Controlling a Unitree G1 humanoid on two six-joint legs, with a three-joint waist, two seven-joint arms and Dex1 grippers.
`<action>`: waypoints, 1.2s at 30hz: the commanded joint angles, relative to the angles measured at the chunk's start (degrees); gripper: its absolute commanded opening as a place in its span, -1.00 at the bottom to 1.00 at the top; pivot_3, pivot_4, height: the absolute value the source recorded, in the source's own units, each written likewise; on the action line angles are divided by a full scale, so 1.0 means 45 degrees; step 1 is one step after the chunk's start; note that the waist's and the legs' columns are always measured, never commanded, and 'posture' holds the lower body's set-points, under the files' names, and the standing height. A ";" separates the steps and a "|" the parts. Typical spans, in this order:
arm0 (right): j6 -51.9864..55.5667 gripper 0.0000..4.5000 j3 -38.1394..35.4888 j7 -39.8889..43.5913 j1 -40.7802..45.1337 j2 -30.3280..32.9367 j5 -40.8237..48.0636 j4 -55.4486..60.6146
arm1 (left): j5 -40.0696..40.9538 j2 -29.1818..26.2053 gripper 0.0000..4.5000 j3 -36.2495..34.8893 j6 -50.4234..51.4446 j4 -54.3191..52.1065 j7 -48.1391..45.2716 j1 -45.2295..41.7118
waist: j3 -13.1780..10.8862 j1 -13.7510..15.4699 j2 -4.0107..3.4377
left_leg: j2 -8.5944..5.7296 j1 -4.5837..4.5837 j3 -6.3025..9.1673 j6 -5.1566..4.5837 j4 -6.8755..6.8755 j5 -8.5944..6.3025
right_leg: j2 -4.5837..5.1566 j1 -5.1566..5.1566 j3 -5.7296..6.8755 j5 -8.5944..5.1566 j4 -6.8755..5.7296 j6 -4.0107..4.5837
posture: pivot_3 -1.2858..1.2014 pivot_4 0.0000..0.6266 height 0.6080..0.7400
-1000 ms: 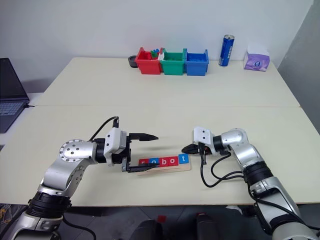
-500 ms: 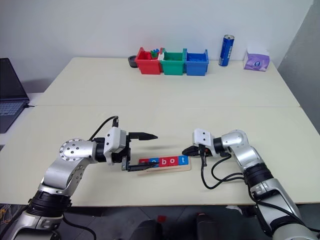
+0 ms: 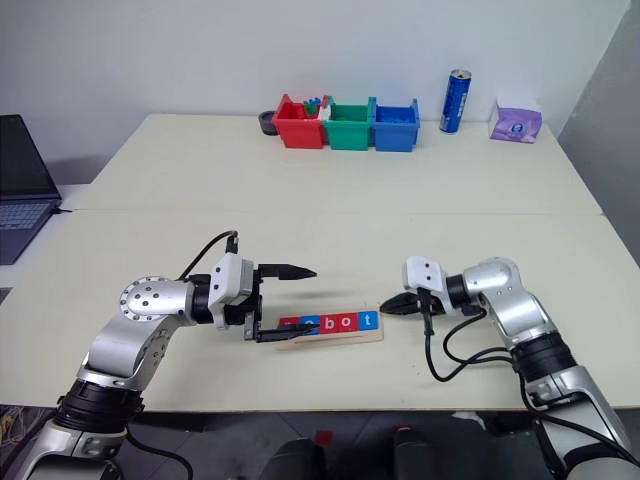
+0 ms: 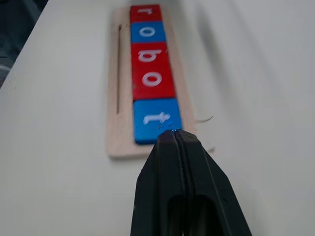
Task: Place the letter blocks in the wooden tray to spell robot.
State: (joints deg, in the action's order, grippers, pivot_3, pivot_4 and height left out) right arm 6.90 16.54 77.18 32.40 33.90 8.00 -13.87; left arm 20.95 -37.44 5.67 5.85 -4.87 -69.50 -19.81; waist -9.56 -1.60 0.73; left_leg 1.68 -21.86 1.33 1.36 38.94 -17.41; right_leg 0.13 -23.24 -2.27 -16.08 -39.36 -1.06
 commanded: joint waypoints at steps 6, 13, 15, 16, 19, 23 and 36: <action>-0.0242 -0.98 0.0021 -0.0469 -0.0223 -0.0292 -0.0144 0.0475 | 0.0041 0.0011 1.00 -0.0015 -0.0182 -0.0212 -0.0118 -0.0133 | 0.0000 -0.0050 0.0000 | -0.0001 0.0005 -0.0001 0.0000 0.0000 0.0000 | -0.0014 0.0000 -0.0003 0.0000 -0.0006 0.0000 | 0.03 -0.52 1.00; -0.0400 -0.98 0.0157 -0.0682 -0.0067 -0.0756 -0.0371 0.0122 | 0.0036 -0.0060 1.00 -0.0064 -0.0171 -0.0263 -0.0136 -0.0101 | 0.0000 -0.0020 0.0000 | -0.0001 0.0002 -0.0001 0.0001 0.0000 0.0000 | -0.0011 0.0000 -0.0002 0.0000 -0.0003 0.0000 | 0.03 -0.52 1.00; -0.0465 -0.98 0.0176 -0.0651 -0.0055 -0.0812 -0.0427 0.0041 | 0.0030 -0.0072 1.00 -0.0078 -0.0156 -0.0281 -0.0121 -0.0091 | 0.0000 -0.0020 0.0000 | -0.0001 0.0002 -0.0001 0.0000 0.0000 0.0000 | -0.0011 -0.0001 -0.0002 0.0000 -0.0002 0.0000 | 0.03 -0.52 1.00; -0.0489 -0.98 0.0175 -0.0637 -0.0044 -0.0834 -0.0450 0.0001 | 0.0025 -0.0074 1.00 -0.0082 -0.0153 -0.0283 -0.0113 -0.0090 | 0.0000 -0.0020 0.0000 | -0.0002 0.0003 -0.0001 0.0001 0.0000 0.0000 | -0.0011 -0.0001 -0.0002 0.0000 -0.0003 0.0000 | 0.03 -0.52 1.00; -0.0571 -0.98 0.0188 -0.0623 -0.0008 -0.0931 -0.0504 -0.0112 | 0.0035 -0.0100 1.00 -0.0113 -0.0151 -0.0348 -0.0092 -0.0016 | 0.0000 -0.0020 0.0000 | -0.0001 0.0003 -0.0001 0.0001 0.0001 0.0000 | -0.0012 -0.0001 -0.0002 0.0000 -0.0004 0.0000 | 0.03 -0.52 1.00; -0.0587 -0.98 0.0202 -0.0629 0.0020 -0.1021 -0.0511 -0.0122 | 0.0042 -0.0111 1.00 -0.0125 -0.0154 -0.0375 -0.0078 0.0011 | 0.0000 -0.0020 0.0000 | -0.0001 0.0004 -0.0001 0.0001 0.0000 0.0000 | -0.0012 -0.0001 -0.0002 0.0000 -0.0004 0.0000 | 0.03 -0.52 1.00; -0.0790 -0.98 0.0254 -0.0890 -0.0111 -0.1098 -0.0741 -0.0194 | 0.0018 -0.0067 1.00 -0.0068 -0.0172 -0.0240 -0.0106 -0.0134 | 0.0000 -0.0021 0.0000 | -0.0001 0.0004 -0.0001 0.0001 0.0000 0.0000 | -0.0012 -0.0001 -0.0002 0.0000 -0.0005 0.0000 | 0.03 -0.52 1.00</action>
State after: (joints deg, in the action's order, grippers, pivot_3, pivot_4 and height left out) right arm 4.17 17.53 73.57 31.28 28.73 5.23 -15.08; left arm 20.94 -37.45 5.87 5.80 -4.86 -69.67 -19.81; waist -9.56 -1.69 0.74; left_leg 1.68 -21.84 1.33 1.36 38.94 -17.41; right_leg 0.08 -23.24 -2.28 -16.08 -39.38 -1.06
